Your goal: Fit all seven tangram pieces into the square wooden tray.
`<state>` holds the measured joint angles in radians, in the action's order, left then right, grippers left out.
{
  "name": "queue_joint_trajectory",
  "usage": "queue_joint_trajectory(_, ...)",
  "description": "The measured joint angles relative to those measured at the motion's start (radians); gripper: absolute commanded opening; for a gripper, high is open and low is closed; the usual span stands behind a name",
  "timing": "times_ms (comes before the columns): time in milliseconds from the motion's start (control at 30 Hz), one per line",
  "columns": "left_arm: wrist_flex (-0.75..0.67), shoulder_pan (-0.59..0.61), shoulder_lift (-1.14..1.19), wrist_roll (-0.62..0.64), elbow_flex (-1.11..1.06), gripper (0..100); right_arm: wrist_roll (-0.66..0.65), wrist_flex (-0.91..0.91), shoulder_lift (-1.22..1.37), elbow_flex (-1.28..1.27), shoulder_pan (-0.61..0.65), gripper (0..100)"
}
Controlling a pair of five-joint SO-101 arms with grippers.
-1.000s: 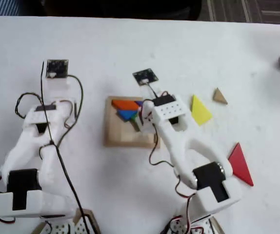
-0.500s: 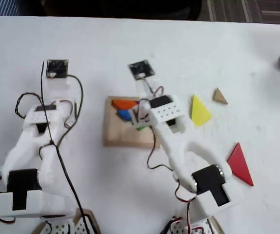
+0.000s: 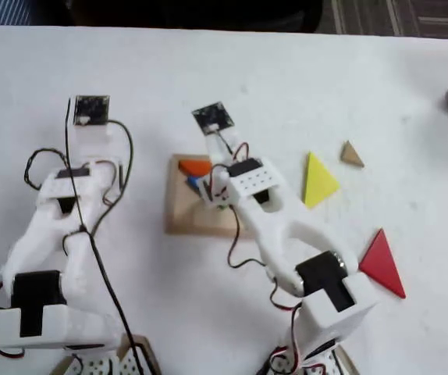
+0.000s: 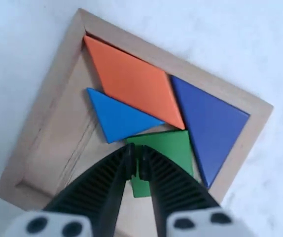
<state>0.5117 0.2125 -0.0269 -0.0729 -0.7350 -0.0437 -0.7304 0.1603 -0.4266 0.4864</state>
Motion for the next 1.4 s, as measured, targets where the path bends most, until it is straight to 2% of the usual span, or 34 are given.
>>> queue_joint_trajectory(500,0.000,0.000,0.000,0.000,0.000,2,0.000,-0.083,-0.003,0.003,-0.002,1.7)
queue_joint_trajectory(767,0.000,0.000,0.000,0.000,0.000,2,0.000,-0.101,-0.106,0.006,-0.002,1.8)
queue_joint_trajectory(933,0.000,0.000,0.000,0.000,0.000,2,0.002,-0.020,-0.110,0.006,0.020,1.8)
queue_joint_trajectory(1200,0.000,0.000,0.000,0.000,0.000,2,0.002,0.104,-0.021,0.005,0.140,1.8)
queue_joint_trajectory(1400,0.000,0.000,0.000,0.000,0.000,2,0.002,0.127,0.020,0.005,0.144,1.8)
